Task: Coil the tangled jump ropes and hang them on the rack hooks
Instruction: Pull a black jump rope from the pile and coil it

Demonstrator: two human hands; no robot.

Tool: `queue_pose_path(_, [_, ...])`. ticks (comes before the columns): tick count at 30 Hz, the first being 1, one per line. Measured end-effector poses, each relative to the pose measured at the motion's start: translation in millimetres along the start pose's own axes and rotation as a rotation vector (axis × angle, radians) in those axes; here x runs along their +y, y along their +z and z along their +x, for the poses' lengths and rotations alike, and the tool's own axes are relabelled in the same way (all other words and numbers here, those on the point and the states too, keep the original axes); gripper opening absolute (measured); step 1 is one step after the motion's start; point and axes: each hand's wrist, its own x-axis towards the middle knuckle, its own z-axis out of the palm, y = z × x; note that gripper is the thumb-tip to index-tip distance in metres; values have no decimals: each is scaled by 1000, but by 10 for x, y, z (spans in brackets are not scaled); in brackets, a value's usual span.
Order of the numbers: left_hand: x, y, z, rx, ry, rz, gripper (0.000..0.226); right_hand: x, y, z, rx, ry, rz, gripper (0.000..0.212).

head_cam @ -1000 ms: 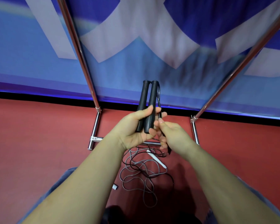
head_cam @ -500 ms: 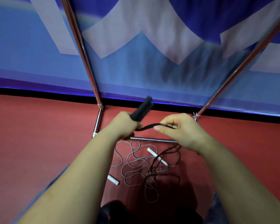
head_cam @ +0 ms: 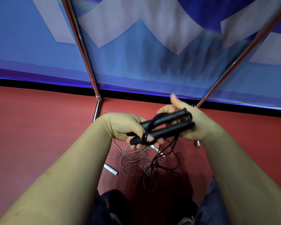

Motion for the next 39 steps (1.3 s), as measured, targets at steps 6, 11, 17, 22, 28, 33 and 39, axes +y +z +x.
queue_pose_path(6, [16,-33,46,48,267,-257,44,22,91,90,-28,-352,127,86])
queue_pose_path(11, [34,-63,123,15,222,-345,60,28,179,123,368,-416,31,20])
queue_pose_path(17, [115,100,216,502,243,-148,41,46,191,162,610,-452,106,30])
queue_pose_path(22, [113,300,494,1058,634,-263,26,23,139,190,810,-441,364,30])
queue_pose_path(28, [60,395,630,1222,589,-145,18,4,150,197,770,-343,486,27])
queue_pose_path(33, [133,322,560,1234,646,-217,18,-17,189,195,570,-265,438,29])
queue_pose_path(39, [195,163,405,1351,688,-64,24,199,403,175,226,-276,-397,22])
